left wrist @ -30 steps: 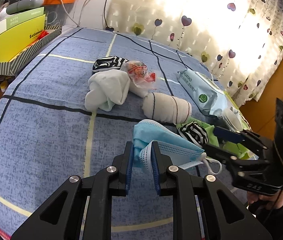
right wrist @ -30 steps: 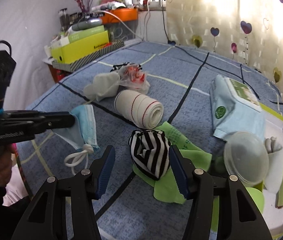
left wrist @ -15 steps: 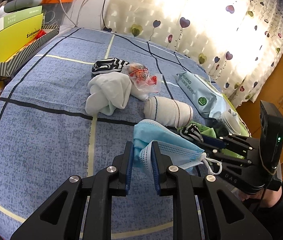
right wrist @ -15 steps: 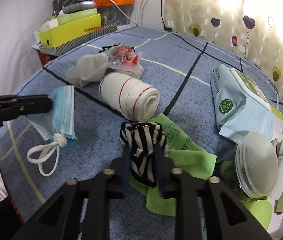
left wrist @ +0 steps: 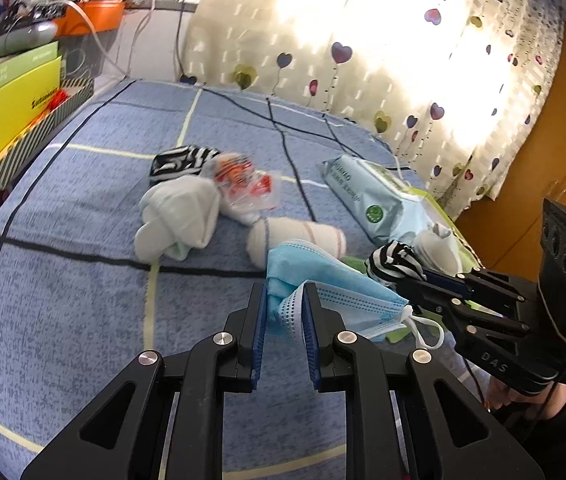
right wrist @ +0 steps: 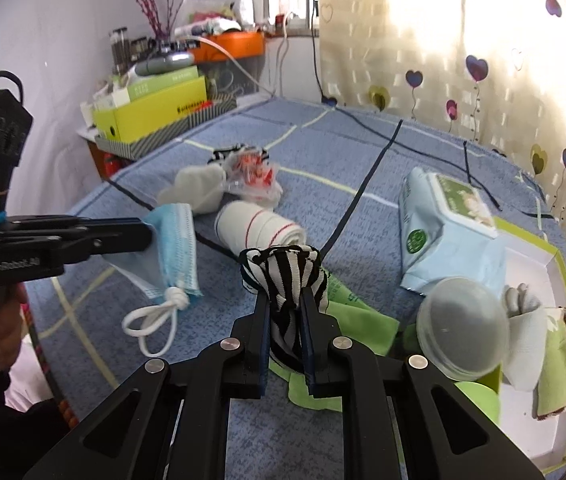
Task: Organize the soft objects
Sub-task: 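Carry the mask and striped sock with both tools over the white tray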
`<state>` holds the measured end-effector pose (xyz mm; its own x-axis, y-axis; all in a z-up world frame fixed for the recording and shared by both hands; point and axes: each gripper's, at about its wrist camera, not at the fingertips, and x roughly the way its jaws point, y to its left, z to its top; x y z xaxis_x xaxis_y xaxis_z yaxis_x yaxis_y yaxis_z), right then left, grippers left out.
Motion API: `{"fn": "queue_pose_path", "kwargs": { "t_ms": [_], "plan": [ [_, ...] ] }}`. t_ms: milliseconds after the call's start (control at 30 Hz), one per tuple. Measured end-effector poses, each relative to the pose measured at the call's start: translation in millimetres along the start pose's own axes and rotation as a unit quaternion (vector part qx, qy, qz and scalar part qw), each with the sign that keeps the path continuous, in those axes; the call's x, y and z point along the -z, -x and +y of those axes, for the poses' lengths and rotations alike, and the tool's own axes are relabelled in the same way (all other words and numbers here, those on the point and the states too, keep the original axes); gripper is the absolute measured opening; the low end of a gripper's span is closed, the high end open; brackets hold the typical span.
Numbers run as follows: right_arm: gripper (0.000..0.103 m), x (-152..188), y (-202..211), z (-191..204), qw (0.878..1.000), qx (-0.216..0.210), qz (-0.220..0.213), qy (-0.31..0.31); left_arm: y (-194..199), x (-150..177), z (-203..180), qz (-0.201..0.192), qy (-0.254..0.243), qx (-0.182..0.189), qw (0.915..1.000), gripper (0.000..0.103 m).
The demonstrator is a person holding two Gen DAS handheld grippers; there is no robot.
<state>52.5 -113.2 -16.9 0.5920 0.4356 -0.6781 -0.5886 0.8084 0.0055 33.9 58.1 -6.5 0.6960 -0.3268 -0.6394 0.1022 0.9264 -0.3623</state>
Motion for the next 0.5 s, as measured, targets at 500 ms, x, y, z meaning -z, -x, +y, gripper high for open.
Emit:
{"fn": "queue_pose_path", "kwargs": {
  "t_ms": [500],
  "plan": [
    [0.013,0,29,-21,0.999,0.011,-0.034,-0.02,-11,-17,-34,-0.004,-0.037,0.01,0.9993,0.018]
  ]
}}
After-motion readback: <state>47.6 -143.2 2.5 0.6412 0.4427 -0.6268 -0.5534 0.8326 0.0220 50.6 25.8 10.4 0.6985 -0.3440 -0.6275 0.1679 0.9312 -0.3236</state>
